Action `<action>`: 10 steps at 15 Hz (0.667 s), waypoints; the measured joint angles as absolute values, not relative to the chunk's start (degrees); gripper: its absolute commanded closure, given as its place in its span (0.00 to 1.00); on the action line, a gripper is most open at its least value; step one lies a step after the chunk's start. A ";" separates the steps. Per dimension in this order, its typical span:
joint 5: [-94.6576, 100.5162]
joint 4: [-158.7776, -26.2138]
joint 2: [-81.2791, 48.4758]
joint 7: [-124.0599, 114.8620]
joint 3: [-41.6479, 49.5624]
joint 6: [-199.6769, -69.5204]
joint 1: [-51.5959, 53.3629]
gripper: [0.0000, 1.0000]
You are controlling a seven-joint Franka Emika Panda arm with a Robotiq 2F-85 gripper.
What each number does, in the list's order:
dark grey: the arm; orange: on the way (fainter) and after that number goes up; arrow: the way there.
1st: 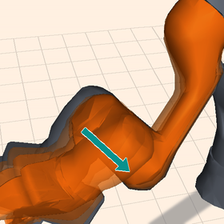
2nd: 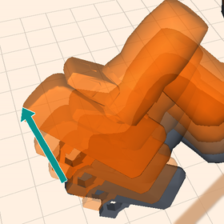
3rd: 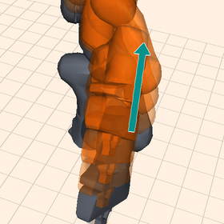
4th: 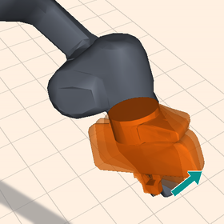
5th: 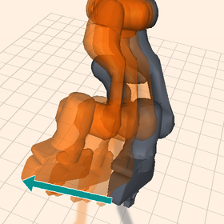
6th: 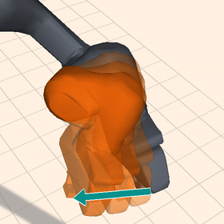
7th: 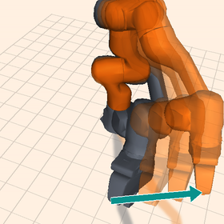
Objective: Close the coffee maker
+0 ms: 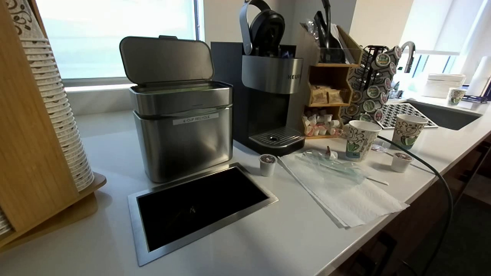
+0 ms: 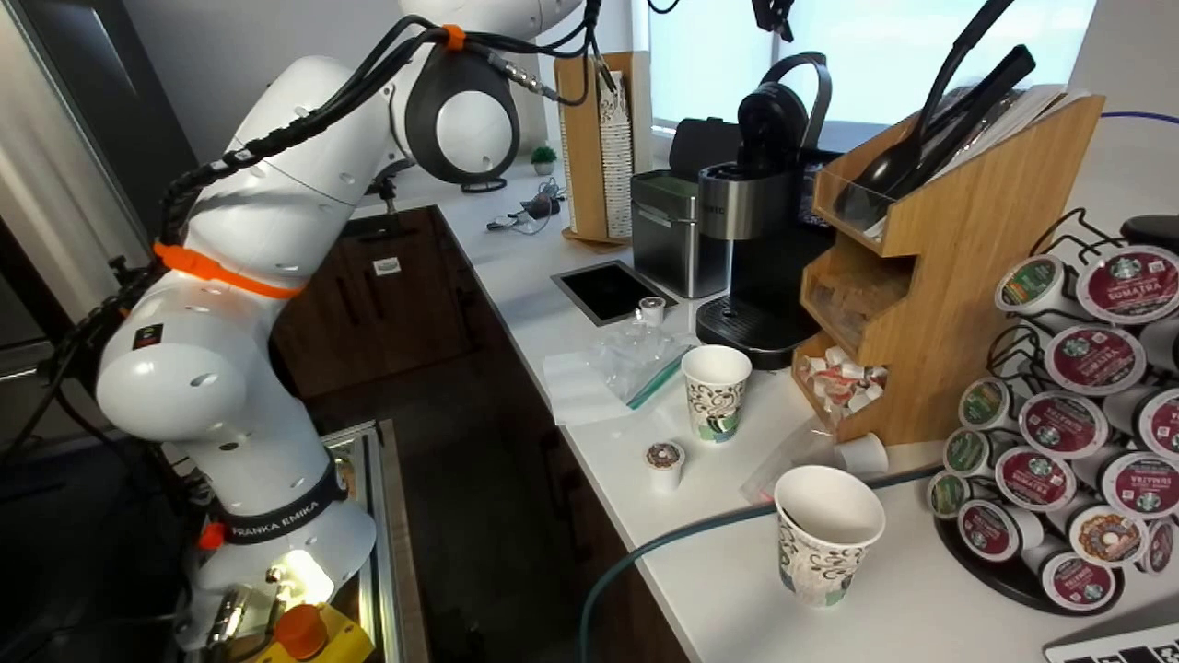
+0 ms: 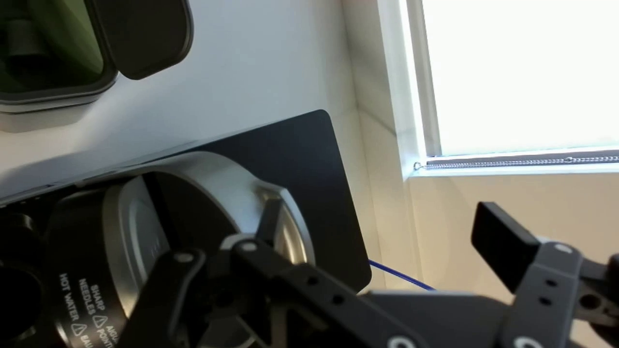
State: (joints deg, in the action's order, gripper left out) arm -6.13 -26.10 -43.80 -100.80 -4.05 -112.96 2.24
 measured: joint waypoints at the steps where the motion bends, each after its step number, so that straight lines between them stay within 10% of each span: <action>1: -6.45 -26.10 -43.80 -101.19 -4.12 -112.65 2.20 0.00; 10: -11.40 -26.19 -43.30 -102.48 -5.52 -104.98 0.38 0.00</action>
State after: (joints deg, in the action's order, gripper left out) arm -11.40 -26.19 -43.30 -102.48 -5.52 -104.98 0.38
